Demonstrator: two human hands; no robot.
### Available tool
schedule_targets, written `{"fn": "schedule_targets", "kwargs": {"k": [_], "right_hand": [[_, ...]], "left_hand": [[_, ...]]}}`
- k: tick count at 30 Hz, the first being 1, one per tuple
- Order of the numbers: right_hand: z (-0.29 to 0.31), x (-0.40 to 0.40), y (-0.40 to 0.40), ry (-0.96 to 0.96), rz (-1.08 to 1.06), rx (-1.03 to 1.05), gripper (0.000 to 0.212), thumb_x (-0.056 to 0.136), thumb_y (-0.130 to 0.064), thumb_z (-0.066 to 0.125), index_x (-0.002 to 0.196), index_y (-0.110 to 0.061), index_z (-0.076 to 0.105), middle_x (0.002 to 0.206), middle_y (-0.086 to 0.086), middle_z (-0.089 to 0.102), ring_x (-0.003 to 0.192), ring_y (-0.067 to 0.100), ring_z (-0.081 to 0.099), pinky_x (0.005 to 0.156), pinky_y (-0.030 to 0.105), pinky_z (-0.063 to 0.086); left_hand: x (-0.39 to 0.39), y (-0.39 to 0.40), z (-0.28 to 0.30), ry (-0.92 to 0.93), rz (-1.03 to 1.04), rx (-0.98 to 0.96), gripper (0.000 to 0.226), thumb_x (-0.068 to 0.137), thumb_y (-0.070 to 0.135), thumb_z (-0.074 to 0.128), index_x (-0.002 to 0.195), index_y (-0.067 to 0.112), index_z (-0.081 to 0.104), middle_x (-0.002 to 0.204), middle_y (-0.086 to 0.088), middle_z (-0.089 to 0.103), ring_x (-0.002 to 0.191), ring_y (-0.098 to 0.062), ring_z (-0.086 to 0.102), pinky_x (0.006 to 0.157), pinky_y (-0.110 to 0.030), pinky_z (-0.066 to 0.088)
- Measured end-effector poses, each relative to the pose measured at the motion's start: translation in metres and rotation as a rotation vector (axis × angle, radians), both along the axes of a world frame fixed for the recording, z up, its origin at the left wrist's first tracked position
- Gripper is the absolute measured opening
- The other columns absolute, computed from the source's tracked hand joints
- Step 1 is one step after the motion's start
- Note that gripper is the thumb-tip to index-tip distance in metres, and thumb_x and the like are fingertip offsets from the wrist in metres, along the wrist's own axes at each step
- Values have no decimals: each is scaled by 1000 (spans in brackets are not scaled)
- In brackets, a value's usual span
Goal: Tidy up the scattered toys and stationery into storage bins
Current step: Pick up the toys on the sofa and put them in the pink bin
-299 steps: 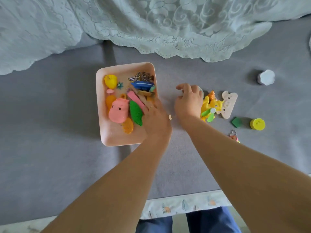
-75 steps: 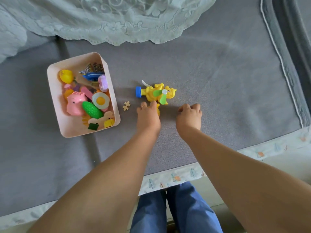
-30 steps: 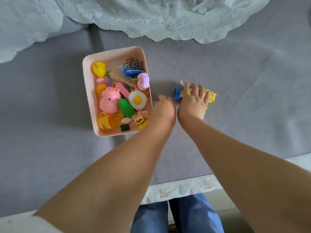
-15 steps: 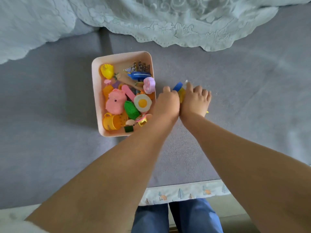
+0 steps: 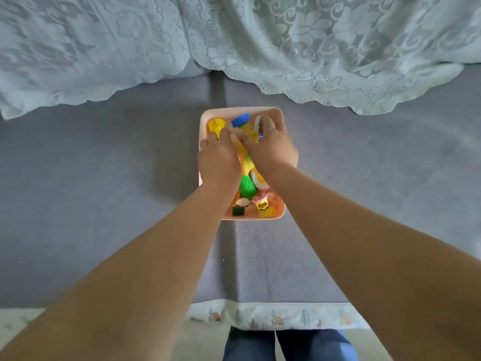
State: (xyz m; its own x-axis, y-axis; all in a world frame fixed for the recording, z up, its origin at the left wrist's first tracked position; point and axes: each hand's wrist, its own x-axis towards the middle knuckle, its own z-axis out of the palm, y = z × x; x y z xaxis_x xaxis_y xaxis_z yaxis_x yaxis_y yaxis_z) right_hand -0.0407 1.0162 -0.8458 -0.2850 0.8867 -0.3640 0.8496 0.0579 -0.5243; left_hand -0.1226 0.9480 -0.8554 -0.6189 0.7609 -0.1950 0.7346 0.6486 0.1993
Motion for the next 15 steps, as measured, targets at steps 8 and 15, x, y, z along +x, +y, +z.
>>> {"fn": "schedule_targets", "kwargs": {"k": [8,15], "right_hand": [[-32,21,-17,-233,-129,127,41,98,-21,41,138,-19,36,133,10,43,119,29,44,95,41,43],[-42,12,-30,-245,-264,-143,39,95,-13,45,133,-13,37,133,7,49,114,28,57,86,45,52]], "left_hand": [[-6,-37,-30,19,4,-85,46,92,19,51,136,18,39,131,-12,48,118,-32,43,94,-41,41],[-10,-52,-38,-103,119,-164,47,96,13,44,140,24,33,156,-17,12,129,-39,38,100,-46,42]]}}
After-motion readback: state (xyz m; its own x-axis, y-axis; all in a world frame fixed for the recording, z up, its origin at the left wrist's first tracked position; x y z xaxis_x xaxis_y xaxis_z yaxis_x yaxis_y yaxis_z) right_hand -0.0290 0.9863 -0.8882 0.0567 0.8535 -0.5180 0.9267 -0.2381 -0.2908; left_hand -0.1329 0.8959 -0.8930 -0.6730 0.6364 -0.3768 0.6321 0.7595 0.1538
